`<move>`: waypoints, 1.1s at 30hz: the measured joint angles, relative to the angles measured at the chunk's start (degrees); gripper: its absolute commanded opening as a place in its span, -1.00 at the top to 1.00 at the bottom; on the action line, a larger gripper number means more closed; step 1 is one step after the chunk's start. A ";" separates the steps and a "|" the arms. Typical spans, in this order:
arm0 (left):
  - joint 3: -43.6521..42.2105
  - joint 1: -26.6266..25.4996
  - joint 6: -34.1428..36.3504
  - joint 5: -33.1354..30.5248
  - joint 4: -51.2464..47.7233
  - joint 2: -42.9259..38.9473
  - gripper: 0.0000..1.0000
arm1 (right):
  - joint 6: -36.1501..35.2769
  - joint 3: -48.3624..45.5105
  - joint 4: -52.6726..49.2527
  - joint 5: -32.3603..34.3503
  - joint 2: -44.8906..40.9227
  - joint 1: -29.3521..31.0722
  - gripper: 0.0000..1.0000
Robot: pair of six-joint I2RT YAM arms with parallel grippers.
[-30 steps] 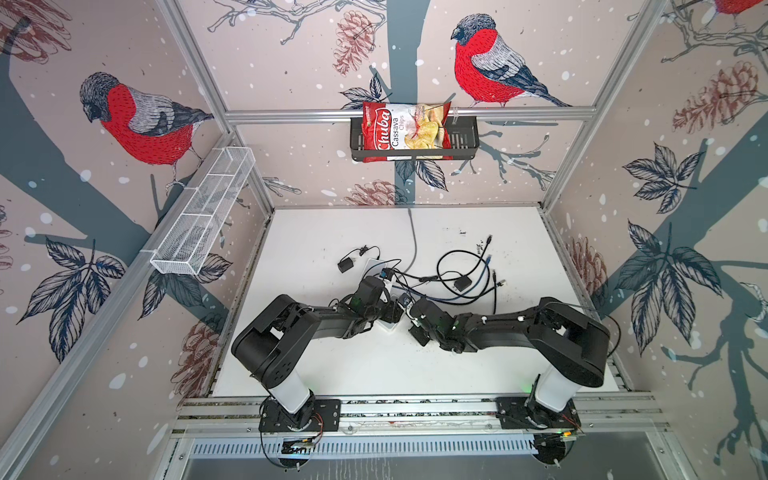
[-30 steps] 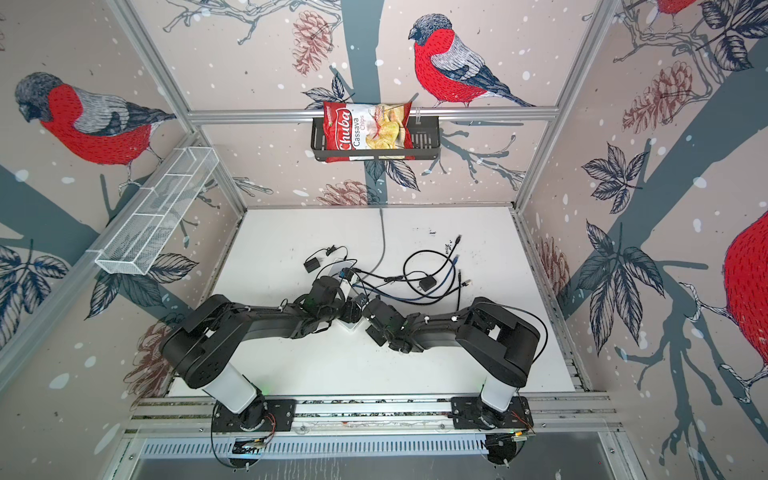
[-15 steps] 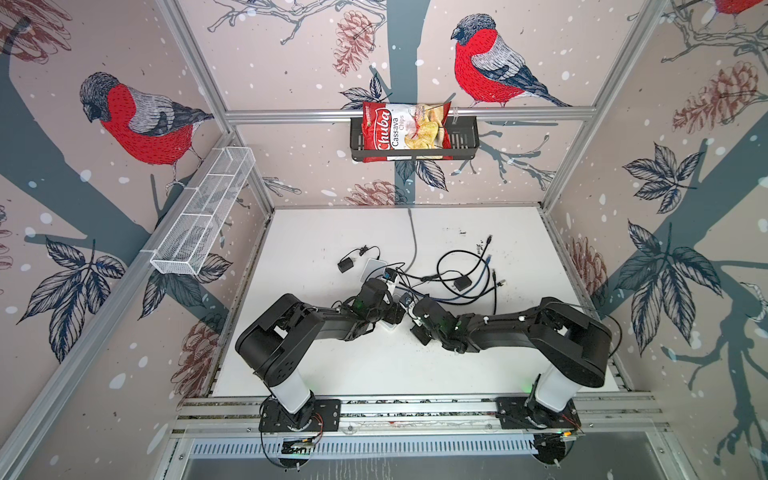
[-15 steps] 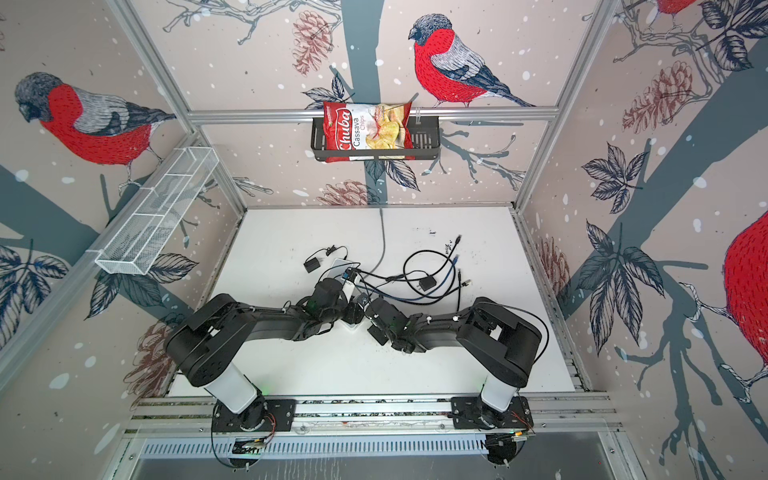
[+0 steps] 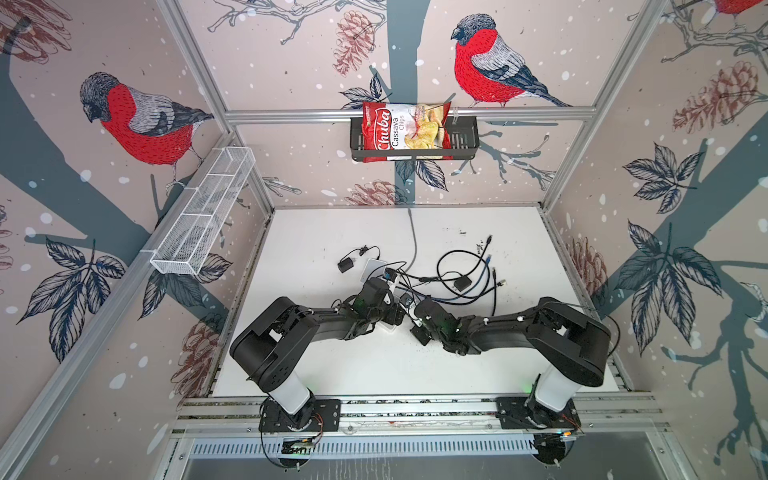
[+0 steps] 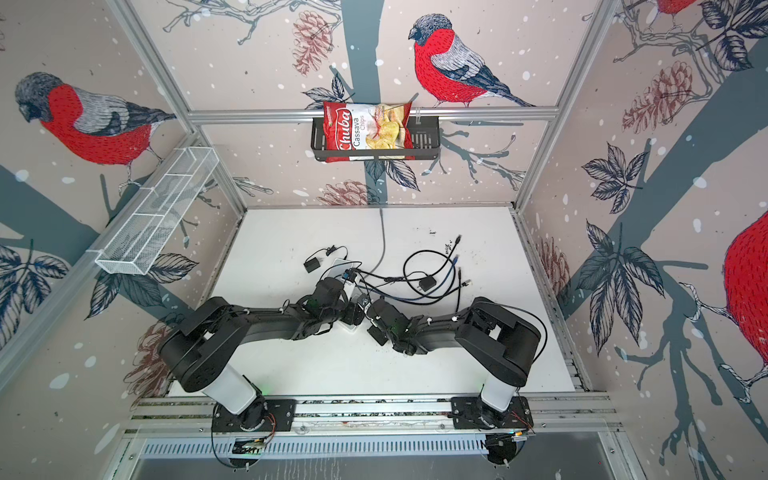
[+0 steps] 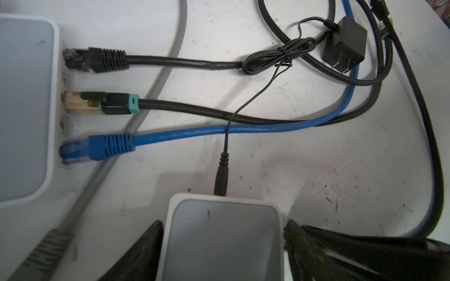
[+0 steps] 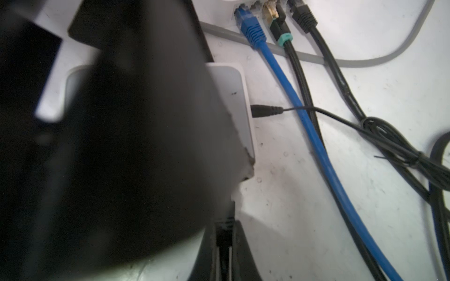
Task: Insert the plug into the switch port
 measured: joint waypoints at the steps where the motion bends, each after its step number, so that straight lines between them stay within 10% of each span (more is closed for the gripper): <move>1: 0.20 0.15 0.09 0.00 -1.09 -0.44 -0.63 | 0.33 -0.09 0.22 0.00 -0.07 0.13 0.92; 5: 1.27 1.73 0.31 1.09 -4.72 -2.78 -0.95 | 0.90 -0.79 3.37 -0.02 -0.61 0.52 0.91; 33: 1.07 6.82 0.24 -3.43 -6.99 -10.51 -0.95 | 2.19 -1.57 1.49 -2.56 -1.95 0.85 0.77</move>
